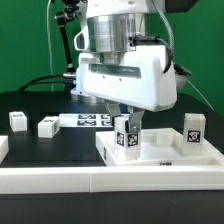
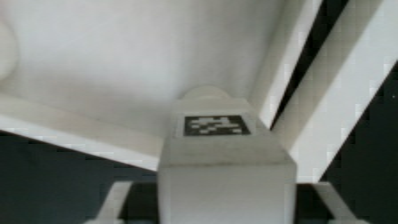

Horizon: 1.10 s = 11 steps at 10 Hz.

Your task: Assemble square table

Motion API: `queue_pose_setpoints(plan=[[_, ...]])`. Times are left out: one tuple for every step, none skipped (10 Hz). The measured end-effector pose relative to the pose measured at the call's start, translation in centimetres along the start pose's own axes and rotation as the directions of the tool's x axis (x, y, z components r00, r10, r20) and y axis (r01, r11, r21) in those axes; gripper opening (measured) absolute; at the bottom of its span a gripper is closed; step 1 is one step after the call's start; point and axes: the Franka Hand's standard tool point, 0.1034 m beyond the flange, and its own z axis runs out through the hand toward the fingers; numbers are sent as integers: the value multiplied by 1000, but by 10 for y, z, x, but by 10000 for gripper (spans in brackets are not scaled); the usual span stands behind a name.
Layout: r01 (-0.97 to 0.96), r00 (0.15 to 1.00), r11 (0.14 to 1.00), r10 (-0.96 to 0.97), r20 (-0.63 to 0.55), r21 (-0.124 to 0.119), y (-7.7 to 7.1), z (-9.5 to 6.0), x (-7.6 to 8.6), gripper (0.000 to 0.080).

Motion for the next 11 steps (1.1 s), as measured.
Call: queue_pose_setpoints(plan=[[18, 1000, 1000, -18, 0, 0, 0, 0, 0, 291], [46, 999, 999, -46, 1, 0, 0, 0, -1, 454], [57, 998, 998, -57, 2, -2, -2, 1, -4, 454], [103, 995, 995, -103, 1, -3, -4, 1, -8, 608], [175, 985, 985, -175, 2, -3, -5, 1, -10, 642], [251, 968, 968, -251, 2, -3, -4, 1, -10, 642], [293, 956, 956, -293, 2, -3, -4, 1, -10, 642], [380, 925, 925, -380, 2, -2, -4, 1, -9, 649], [448, 894, 894, -448, 3, -3, -4, 1, -10, 649], [519, 855, 855, -519, -4, -21, -5, 1, -11, 649], [619, 785, 784, -620, -12, -46, -7, 0, -12, 649]])
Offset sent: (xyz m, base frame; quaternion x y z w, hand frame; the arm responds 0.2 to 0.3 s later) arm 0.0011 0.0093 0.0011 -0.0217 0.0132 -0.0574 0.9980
